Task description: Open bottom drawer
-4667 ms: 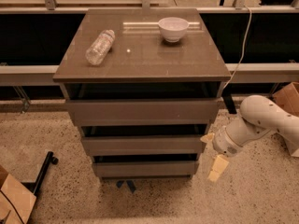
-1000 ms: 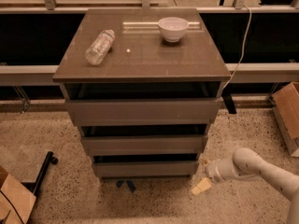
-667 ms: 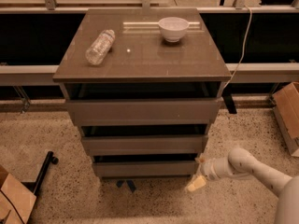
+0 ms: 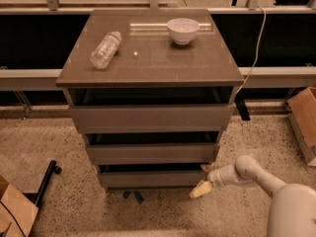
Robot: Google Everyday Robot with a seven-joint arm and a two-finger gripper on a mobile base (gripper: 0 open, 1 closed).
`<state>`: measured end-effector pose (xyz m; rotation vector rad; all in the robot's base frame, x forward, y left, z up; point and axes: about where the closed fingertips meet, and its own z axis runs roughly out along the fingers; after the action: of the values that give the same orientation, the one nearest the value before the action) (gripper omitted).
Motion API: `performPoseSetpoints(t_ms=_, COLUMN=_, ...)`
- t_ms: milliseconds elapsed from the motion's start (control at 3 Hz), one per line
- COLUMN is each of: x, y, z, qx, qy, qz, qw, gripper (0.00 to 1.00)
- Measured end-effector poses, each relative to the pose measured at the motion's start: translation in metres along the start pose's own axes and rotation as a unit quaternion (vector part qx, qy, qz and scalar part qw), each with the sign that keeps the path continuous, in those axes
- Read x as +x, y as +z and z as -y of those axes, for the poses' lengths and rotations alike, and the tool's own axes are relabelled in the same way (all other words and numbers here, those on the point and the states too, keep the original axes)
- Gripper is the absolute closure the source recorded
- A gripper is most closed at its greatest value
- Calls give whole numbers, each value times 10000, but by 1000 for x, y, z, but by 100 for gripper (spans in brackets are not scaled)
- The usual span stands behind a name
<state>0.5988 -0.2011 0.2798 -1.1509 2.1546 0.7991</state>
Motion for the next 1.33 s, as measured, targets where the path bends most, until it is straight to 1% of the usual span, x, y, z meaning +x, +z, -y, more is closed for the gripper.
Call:
performPoseSetpoints(t_ms=333, x=2, y=21, z=13, qx=-133, qy=73, qz=162, qw=9998, gripper=0)
performPoseSetpoints(t_ms=667, x=5, y=45, z=23, qx=-320, qy=184, qz=269, qw=9990, gripper=0)
performPoseSetpoints(t_ms=1000, x=17, y=73, z=34, qx=-479, qy=434, qz=374, qw=9972, gripper=0)
performPoseSetpoints(t_ms=1333, x=14, y=70, z=33, qx=-479, qy=434, qz=374, qw=9972, gripper=0)
